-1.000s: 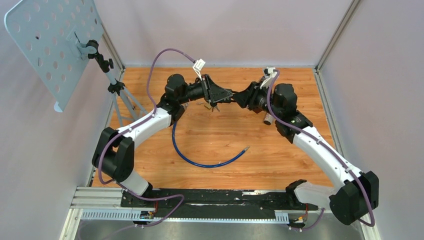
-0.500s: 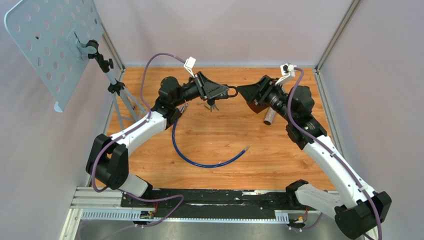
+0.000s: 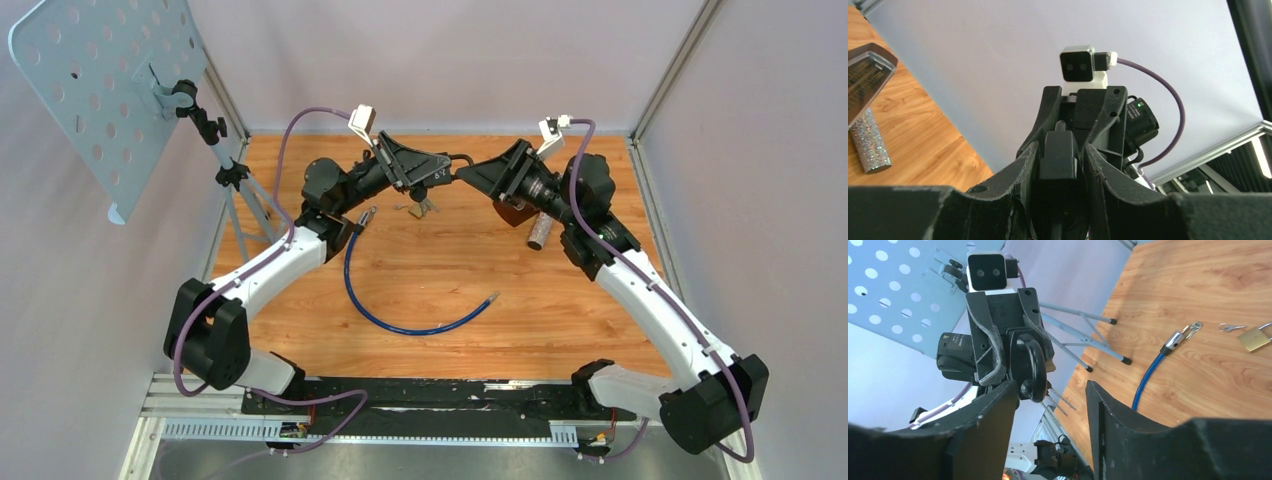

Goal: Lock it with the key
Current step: Lock the lock.

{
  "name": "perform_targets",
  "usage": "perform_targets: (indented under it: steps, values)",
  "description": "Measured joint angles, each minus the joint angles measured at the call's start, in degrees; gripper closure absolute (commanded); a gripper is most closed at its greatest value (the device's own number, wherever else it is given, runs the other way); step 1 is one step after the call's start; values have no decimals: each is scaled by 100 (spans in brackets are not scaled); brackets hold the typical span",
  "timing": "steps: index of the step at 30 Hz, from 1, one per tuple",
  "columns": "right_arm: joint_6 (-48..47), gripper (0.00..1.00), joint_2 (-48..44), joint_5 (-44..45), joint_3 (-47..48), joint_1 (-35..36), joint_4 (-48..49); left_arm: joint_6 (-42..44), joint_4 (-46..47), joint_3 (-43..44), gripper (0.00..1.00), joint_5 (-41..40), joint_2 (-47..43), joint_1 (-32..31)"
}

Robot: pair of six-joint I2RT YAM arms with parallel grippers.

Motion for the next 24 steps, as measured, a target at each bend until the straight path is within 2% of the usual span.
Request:
perform_targets:
  steps: [4,10,13,14,15,17,19,20,22,24]
  values:
    - [240,68,258,-254,197,0,85,-146,101,-59,100,4,-26,0]
    - [509,68,417,-437,280,0,315,-160,149,-76,100,74,-90,0]
    - [608,80,481,-487,282,0,466,-151,173,-76,100,149,-101,0]
    - [632,86,505,-514,286,0,520,-140,175,-76,100,153,-101,0]
    - [669,97,527,-544,302,-2,557,-129,170,-76,100,164,-101,9]
    - [728,100,577,-621,332,0,682,-122,166,-76,99,188,-101,31]
    - [748,100,586,-697,332,-2,798,-170,190,-76,80,221,-105,50]
    - [741,100,586,-721,332,-2,826,-179,190,-76,62,240,-116,52]
    - [713,100,584,-743,332,0,890,-162,186,-76,49,262,-153,55]
    - [678,100,555,-741,332,0,929,-74,173,-76,41,315,-188,61]
